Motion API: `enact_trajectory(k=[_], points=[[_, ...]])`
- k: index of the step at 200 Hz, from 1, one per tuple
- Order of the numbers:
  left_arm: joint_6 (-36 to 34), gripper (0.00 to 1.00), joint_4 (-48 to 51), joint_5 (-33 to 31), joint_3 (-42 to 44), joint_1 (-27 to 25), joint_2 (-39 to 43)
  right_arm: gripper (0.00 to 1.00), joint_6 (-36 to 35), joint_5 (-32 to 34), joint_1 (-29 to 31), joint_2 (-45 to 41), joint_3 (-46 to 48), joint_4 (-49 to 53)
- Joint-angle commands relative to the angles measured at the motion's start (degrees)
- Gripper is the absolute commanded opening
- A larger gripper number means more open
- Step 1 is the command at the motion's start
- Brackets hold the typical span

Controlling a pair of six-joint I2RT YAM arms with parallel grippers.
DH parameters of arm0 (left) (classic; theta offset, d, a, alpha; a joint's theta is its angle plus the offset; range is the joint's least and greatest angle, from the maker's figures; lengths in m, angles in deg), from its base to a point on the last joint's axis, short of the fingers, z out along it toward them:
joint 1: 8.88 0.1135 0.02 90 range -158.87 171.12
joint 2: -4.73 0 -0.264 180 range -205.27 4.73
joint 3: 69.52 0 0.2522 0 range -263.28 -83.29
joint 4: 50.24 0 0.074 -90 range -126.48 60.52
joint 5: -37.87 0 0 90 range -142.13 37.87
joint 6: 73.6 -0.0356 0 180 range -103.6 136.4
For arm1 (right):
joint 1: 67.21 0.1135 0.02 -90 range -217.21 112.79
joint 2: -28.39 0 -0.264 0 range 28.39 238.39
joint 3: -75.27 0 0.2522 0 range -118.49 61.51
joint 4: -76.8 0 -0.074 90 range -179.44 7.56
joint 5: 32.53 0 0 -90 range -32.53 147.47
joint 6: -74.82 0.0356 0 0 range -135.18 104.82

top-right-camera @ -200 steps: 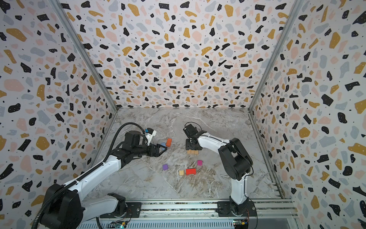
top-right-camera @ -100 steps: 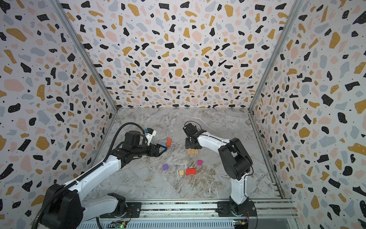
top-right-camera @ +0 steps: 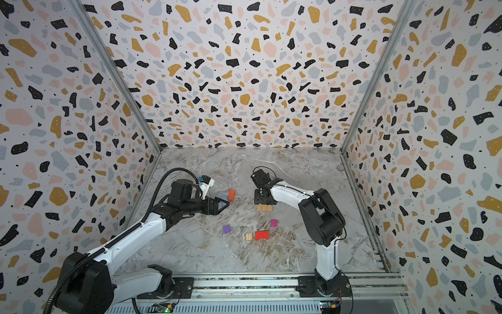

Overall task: Build the wood block tower
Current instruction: 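Lower the orange block onto the tops of the bars and open the right gripper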

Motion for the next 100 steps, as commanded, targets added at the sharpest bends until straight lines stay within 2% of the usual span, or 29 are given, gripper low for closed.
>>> enact_trajectory(k=[1, 100], points=[[0.06, 0.95, -1.16, -0.24, -0.1, -0.27, 0.91, 0.5, 0.73, 0.8, 0.23, -0.08, -0.06, 0.85], [0.03, 0.95, -1.11, -0.2, -0.06, -0.22, 0.95, 0.52, 0.73, 1.48, 0.24, -0.23, 0.23, 1.0]])
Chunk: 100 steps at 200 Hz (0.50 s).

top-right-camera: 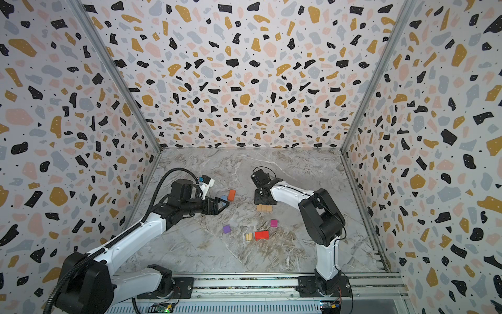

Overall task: Build the wood block tower
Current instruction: 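Lower the orange block onto the tops of the bars and open the right gripper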

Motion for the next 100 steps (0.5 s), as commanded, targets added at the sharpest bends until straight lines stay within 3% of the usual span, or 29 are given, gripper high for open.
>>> enact_trajectory(k=[1, 100], points=[[0.02, 0.95, -1.11, -0.22, -0.06, -0.25, 0.92, 0.52, 0.6, 1.38, 0.27, -0.22, 0.21, 1.02], [0.04, 0.95, -1.13, -0.24, -0.06, -0.22, 0.78, 0.54, 0.6, 0.79, 0.26, -0.22, 1.25, 0.48]])
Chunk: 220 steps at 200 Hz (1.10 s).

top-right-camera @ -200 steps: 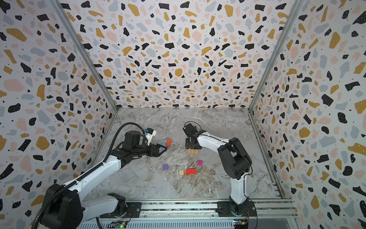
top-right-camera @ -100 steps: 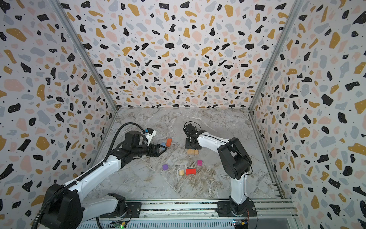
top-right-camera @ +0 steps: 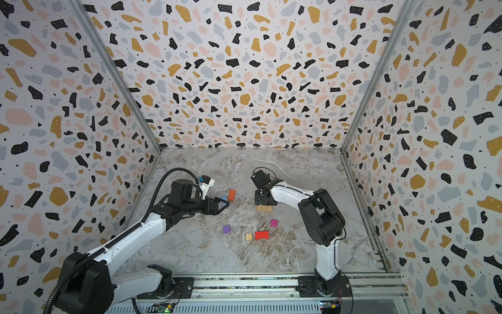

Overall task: Build the wood block tower
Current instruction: 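Lower the orange block onto the tops of the bars and open the right gripper, then raise the right gripper and move it over the light blue block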

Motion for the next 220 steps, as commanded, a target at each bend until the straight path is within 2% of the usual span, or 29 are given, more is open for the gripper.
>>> enact_trajectory(k=[1, 172, 220], points=[[0.07, 0.95, -1.16, -0.24, -0.06, -0.24, 0.79, 0.54, 0.58, 0.63, 0.23, -0.22, 0.36, 0.49], [0.02, 0.95, -1.08, -0.3, -0.06, -0.26, 0.77, 0.66, 0.58, 0.48, 0.48, -0.15, -0.2, 0.63], [0.46, 0.95, -0.93, -0.2, -0.14, -0.23, 0.16, 0.76, 0.41, 0.54, 0.48, -1.57, 0.04, 0.29]])
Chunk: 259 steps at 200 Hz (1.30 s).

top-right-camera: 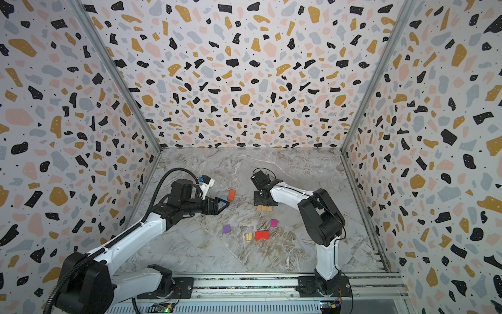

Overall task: Build the wood block tower
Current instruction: 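Raise the right gripper and move it over the light blue block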

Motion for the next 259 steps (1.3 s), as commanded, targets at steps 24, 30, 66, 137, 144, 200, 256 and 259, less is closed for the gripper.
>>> enact_trajectory(k=[24, 30, 66, 137, 144, 200, 256, 259], points=[[0.0, 0.95, -0.51, -0.45, -0.51, -0.26, 0.09, 0.77, -0.16, 1.02, 0.29, -2.37, -1.23, 1.66], [-0.05, 0.95, -0.42, -0.85, -0.5, -0.2, 0.32, 0.77, -0.31, 1.06, 0.28, -2.72, -1.41, 1.81], [0.73, 0.95, -0.5, -1.32, -0.41, -0.02, 0.24, 0.77, -2.1, 0.85, 0.68, -5.27, -2.11, 1.72], [2.16, 0.95, -1.03, -1.01, -0.58, 4.22, -1.19, 0.77, -6.91, -1.32, 3.98, -6.49, -5.6, 1.74], [2.33, 0.95, -1.25, -0.73, -0.58, 4.78, -1.36, 0.77, -6.87, -1.9, 4.27, -6.4, -5.84, 1.48], [5.35, 0.95, -3.21, -0.56, 0.16, 10.36, -2.05, 0.76, -4.52, -9.17, 6.68, -3.35, -7.83, -3.0], [6.45, 0.94, -3.62, -1.13, 0.46, 14.09, -1.75, 0.71, -3.31, -10.98, 10.2, 3.58, -13.08, -4.88], [6.44, 0.94, -3.62, -1.19, 0.47, 14.14, -1.57, 0.71, -3.31, -10.9, 10.4, 4.07, -13.46, -4.83]])
